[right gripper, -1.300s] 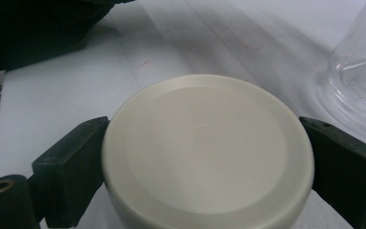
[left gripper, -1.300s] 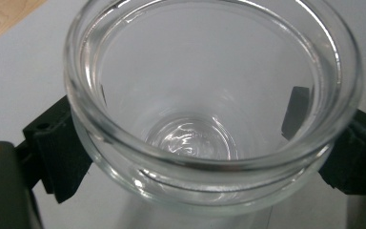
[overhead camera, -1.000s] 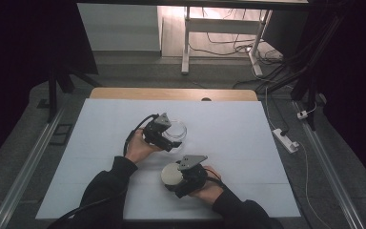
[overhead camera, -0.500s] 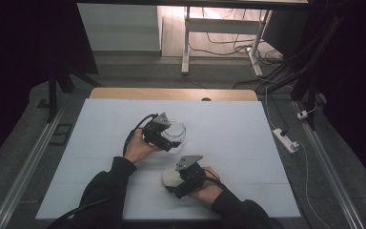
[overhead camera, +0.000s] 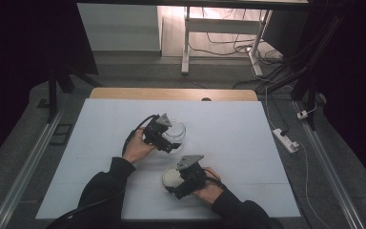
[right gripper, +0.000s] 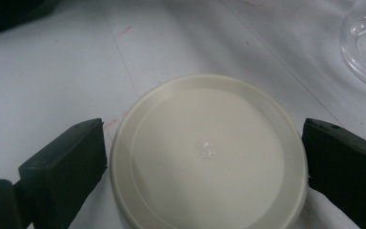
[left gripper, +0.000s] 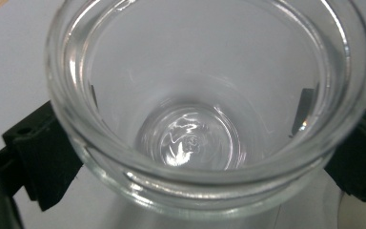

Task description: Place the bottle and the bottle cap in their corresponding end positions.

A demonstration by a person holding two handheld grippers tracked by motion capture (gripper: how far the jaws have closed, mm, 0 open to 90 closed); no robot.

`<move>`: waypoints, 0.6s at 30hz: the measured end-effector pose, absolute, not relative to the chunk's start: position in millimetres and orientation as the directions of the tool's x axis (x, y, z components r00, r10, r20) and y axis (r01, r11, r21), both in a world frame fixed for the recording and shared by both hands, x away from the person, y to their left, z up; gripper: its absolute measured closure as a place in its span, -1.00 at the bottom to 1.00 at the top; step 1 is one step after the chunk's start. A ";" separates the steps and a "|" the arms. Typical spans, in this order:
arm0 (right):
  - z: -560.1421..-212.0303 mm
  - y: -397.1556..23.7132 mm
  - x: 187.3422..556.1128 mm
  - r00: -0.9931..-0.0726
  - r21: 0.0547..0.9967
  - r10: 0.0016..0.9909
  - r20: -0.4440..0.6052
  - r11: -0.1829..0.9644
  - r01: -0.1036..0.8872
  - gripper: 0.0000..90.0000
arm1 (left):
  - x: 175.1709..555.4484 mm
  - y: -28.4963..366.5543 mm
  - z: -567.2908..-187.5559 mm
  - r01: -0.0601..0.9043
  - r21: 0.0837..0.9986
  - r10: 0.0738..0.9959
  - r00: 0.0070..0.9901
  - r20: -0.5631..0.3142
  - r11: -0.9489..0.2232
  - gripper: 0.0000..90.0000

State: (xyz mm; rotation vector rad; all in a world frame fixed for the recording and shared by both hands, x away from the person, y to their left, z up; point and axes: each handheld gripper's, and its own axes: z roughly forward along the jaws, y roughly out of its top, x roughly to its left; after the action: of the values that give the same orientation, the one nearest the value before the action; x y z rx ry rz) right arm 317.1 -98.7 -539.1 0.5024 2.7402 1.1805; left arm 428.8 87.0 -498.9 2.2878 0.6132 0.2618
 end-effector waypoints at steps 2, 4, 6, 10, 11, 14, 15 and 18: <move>-538.6 -98.1 316.4 -0.937 0.726 0.347 0.025 0.639 0.256 -0.95 | 427.2 88.0 -497.4 0.358 0.706 0.507 0.862 0.003 -0.611 -0.99; -536.5 -97.5 314.7 -0.936 0.731 0.351 0.017 0.634 0.251 -0.95 | 425.3 90.9 -496.2 0.366 0.707 0.511 0.859 -0.008 -0.605 -0.99; -534.3 -97.7 314.0 -0.936 0.738 0.353 0.013 0.628 0.247 -0.95 | 423.6 94.2 -495.9 0.370 0.706 0.516 0.857 -0.008 -0.604 -0.99; -530.4 -100.2 313.8 -0.932 0.742 0.362 0.004 0.624 0.245 -0.95 | 419.8 101.9 -495.9 0.385 0.702 0.525 0.851 -0.019 -0.598 -1.00; -529.6 -101.0 313.9 -0.930 0.743 0.367 0.006 0.621 0.250 -0.95 | 418.7 103.7 -495.8 0.389 0.700 0.527 0.850 -0.021 -0.599 -1.00; -527.3 -103.8 315.0 -0.925 0.745 0.380 0.009 0.614 0.259 -0.96 | 414.0 108.4 -495.5 0.400 0.706 0.539 0.842 -0.030 -0.585 -1.00; -526.6 -104.8 315.6 -0.924 0.746 0.382 0.010 0.613 0.262 -0.96 | 412.3 110.0 -495.1 0.402 0.703 0.540 0.841 -0.031 -0.586 -1.00; -524.4 -108.0 316.7 -0.918 0.747 0.395 0.017 0.606 0.275 -0.97 | 406.5 115.0 -494.7 0.408 0.699 0.542 0.839 -0.034 -0.588 -1.00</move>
State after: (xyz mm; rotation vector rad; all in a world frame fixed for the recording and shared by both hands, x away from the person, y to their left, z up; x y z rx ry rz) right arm 316.7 -108.0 -524.4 0.5626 2.6787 1.2076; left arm 406.5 115.0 -494.7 2.2777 0.6888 0.2360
